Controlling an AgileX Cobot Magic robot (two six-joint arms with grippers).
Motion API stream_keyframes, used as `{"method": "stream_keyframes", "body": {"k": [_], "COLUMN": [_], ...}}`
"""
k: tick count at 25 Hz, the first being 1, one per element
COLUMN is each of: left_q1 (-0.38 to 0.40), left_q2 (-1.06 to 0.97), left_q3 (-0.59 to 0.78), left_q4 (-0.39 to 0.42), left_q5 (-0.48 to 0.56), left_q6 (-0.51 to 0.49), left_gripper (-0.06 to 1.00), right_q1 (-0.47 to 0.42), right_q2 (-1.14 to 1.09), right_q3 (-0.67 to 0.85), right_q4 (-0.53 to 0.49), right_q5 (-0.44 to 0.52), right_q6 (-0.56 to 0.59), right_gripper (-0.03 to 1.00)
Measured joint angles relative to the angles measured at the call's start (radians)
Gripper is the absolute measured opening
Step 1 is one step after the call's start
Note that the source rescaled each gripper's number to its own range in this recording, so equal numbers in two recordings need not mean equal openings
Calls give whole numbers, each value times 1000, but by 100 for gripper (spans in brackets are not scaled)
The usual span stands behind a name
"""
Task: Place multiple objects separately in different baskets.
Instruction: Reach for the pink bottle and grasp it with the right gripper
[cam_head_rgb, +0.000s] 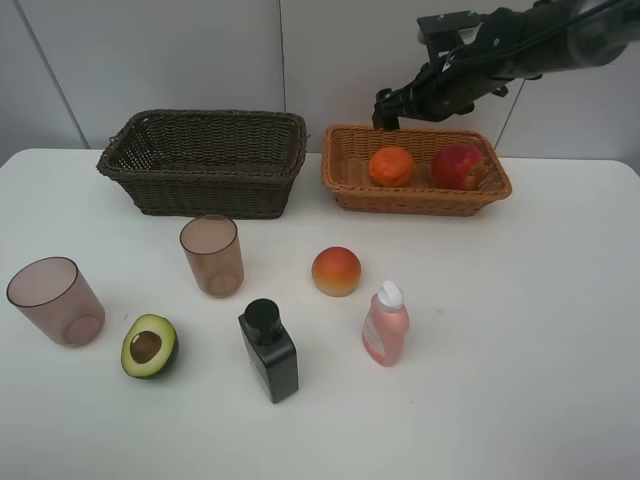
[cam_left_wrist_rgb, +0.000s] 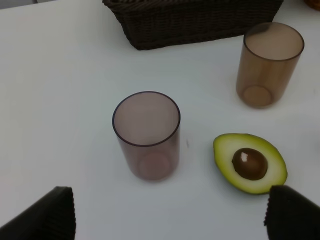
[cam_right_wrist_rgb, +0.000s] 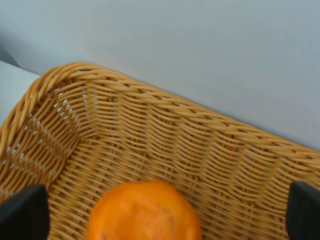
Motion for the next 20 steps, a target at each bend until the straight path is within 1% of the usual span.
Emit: {"method": "stream_keyframes", "body": {"k": [11,15,20], "left_q1": [0,0,0], "left_q2": [0,0,0], "left_q3": [0,0,0], "left_q4": [0,0,0], "left_q5": [0,0,0], "left_q6": [0,0,0], "left_gripper": [100,100,100], "right_q1": [0,0,1], "right_q2": [-4,-30,-99], "right_q3": [0,0,0], "right_q4": [-1,-1,-2], "right_q5": [10,50,138], "right_q6": [0,1,5], "right_gripper": [100,100,100]}}
